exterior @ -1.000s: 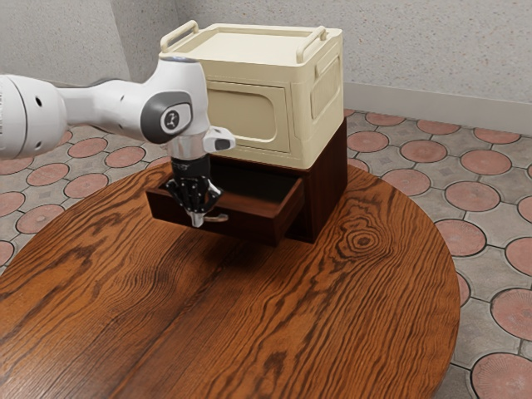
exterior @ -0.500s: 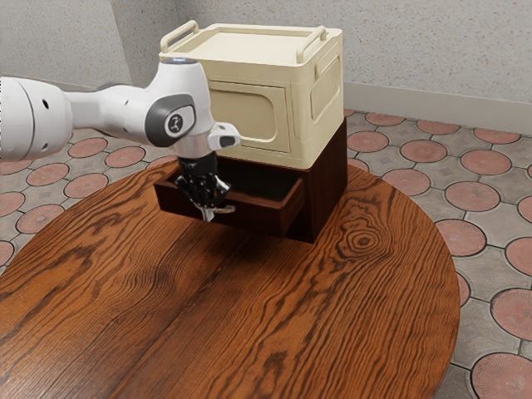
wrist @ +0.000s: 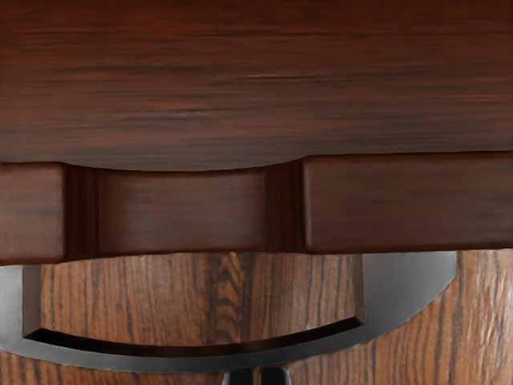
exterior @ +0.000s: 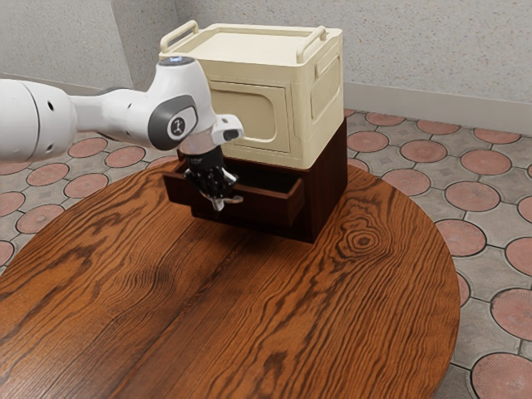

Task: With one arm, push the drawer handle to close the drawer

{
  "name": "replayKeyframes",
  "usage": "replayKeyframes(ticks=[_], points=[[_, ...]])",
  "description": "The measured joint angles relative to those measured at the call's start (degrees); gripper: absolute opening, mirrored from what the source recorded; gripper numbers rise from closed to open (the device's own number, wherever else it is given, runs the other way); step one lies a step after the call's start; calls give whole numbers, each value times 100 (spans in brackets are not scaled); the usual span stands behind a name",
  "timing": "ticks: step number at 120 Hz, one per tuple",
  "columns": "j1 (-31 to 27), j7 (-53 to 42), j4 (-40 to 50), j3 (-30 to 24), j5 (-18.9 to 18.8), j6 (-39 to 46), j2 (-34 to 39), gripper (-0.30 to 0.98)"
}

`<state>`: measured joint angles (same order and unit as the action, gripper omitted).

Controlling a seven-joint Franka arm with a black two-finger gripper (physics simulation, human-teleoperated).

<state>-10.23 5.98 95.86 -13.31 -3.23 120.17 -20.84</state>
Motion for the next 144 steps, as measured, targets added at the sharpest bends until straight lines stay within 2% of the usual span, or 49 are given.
replayKeyframes(ticks=[144], points=[[90, -26, -909, 111, 9, 267, -734, -10]])
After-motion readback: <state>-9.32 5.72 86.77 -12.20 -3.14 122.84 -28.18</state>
